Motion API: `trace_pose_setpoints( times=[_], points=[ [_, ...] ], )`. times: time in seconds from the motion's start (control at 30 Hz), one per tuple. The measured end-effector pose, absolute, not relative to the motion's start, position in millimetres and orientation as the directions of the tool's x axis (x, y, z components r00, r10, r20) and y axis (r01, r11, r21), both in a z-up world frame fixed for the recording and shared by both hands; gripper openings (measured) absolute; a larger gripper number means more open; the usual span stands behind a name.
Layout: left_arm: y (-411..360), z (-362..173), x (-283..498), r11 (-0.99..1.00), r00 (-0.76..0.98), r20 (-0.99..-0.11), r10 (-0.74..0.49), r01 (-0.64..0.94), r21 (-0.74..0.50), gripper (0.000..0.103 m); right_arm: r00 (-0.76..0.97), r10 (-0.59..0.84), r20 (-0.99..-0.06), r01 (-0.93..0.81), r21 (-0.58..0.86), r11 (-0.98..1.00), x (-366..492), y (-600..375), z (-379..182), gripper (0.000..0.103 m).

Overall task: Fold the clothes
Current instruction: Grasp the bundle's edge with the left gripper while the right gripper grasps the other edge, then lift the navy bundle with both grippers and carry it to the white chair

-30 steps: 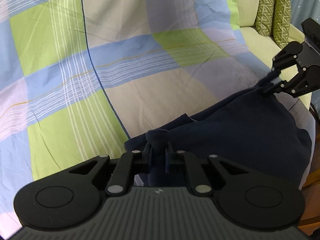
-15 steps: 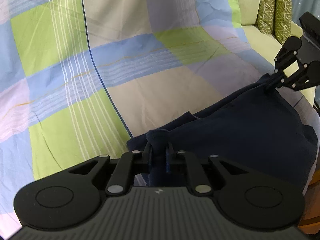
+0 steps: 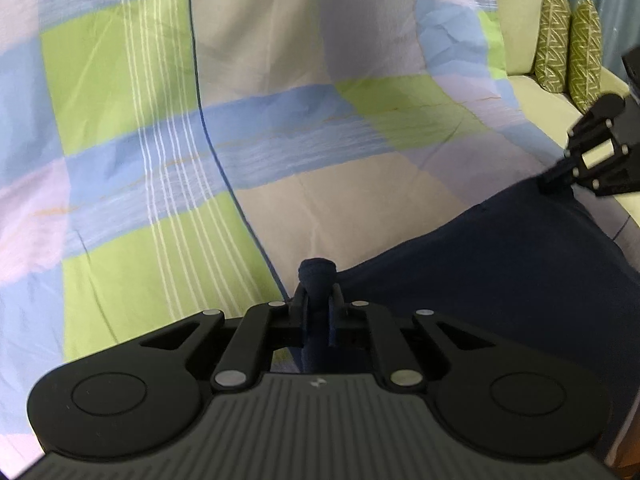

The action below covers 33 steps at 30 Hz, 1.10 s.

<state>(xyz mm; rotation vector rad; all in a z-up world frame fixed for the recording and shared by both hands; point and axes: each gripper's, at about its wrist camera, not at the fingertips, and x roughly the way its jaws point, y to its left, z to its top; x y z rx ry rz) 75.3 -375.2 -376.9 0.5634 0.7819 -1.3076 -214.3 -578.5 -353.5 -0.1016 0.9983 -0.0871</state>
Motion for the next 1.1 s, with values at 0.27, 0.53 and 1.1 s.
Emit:
trace_pose_setpoints(
  times=[0.27, 0.53, 1.1],
  points=[
    [-371, -384, 97, 0.266, 0.006, -0.77, -0.638, 0.94, -0.213, 0.02, 0.577, -0.22, -0.786, 0.215, -0.114, 0.97, -201, -530, -309, 0.033],
    [-371, -368, 116, 0.33, -0.023, -0.792, -0.61, 0.901, -0.28, 0.047, 0.603, -0.048, -0.796, 0.237, 0.122, 0.964, -160, -444, -338, 0.03],
    [-323, -367, 71, 0.401, -0.025, -0.82, -0.571, 0.863, -0.305, 0.058, 0.559, -0.186, -0.808, 0.297, -0.015, 0.955, -150, -409, -321, 0.032]
  ],
)
